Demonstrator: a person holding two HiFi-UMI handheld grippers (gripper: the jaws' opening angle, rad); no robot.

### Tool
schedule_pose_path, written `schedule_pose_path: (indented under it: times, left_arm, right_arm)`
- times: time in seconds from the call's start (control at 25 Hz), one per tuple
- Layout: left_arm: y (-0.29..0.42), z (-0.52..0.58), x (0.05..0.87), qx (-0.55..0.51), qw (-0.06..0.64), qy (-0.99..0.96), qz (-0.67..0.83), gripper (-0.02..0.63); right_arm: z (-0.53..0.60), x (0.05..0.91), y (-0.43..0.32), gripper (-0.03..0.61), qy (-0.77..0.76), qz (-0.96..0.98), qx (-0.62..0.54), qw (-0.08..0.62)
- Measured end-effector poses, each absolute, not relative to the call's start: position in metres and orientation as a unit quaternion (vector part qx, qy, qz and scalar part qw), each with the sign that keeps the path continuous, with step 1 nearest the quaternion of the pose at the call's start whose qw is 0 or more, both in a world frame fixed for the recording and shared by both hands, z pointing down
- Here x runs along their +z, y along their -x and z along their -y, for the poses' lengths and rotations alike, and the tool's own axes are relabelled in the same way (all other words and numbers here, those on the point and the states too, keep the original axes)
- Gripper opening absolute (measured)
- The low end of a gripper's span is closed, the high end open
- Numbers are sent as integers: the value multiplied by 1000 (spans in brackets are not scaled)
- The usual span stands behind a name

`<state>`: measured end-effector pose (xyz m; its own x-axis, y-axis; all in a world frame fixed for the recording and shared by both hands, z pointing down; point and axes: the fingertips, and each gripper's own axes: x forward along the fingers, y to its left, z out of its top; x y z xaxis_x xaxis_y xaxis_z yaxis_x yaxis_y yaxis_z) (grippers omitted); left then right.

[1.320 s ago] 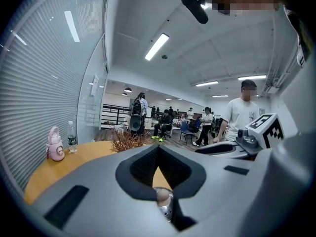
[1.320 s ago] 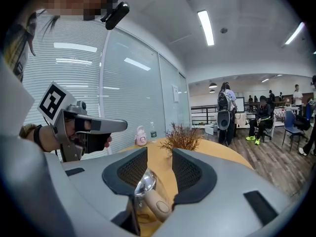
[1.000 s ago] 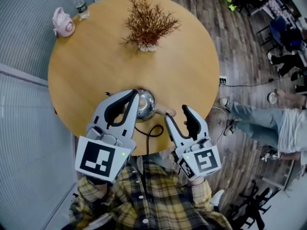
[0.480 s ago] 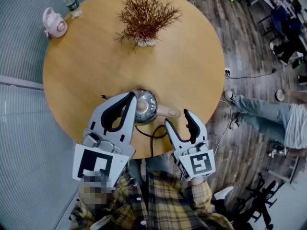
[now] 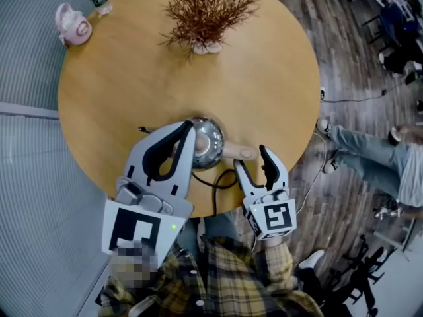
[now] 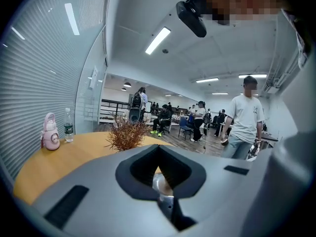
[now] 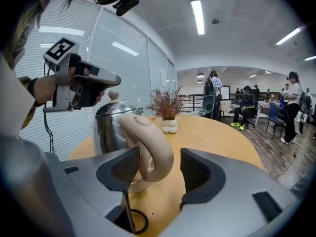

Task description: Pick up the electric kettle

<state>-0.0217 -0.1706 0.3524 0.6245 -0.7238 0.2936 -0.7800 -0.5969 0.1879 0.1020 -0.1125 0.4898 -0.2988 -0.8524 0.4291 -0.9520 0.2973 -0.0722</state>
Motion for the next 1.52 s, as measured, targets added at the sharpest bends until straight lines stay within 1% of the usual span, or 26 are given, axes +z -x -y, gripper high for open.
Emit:
schedule_pose_path:
  times: [0.2, 0.84, 1.04, 1.16, 1.24, 1.36, 1.44, 1.52]
  left_arm:
    - [26, 171, 358, 95, 153, -886, 427, 3]
    - [34, 174, 375, 105, 155, -881, 434, 3]
    - [34, 177, 376, 105, 154, -879, 438, 2]
    - [33, 178, 375, 105, 154, -879, 440, 3]
    - [33, 180, 375, 105, 154, -878, 441, 3]
    - [35, 182, 375, 104, 155, -876, 444, 2]
    - [36, 182, 375, 104, 156, -875, 446, 2]
    - [37, 183, 375, 104, 155, -875, 447, 2]
  right_arm:
    - [121, 495, -100, 259, -581, 790, 126, 152]
    - [160, 507, -110, 258, -609, 778, 99, 123]
    - [171, 507, -108, 244, -613, 773, 93, 133]
    - [173, 509, -106, 221, -611, 776, 82, 134]
    - [175, 510, -105, 194, -611, 777, 73, 132]
    - [179, 507, -101, 140, -614, 776, 62, 130]
    - [179, 507, -99, 82, -618, 773, 62, 129]
    - [179, 507, -100, 69, -626, 767, 70, 122]
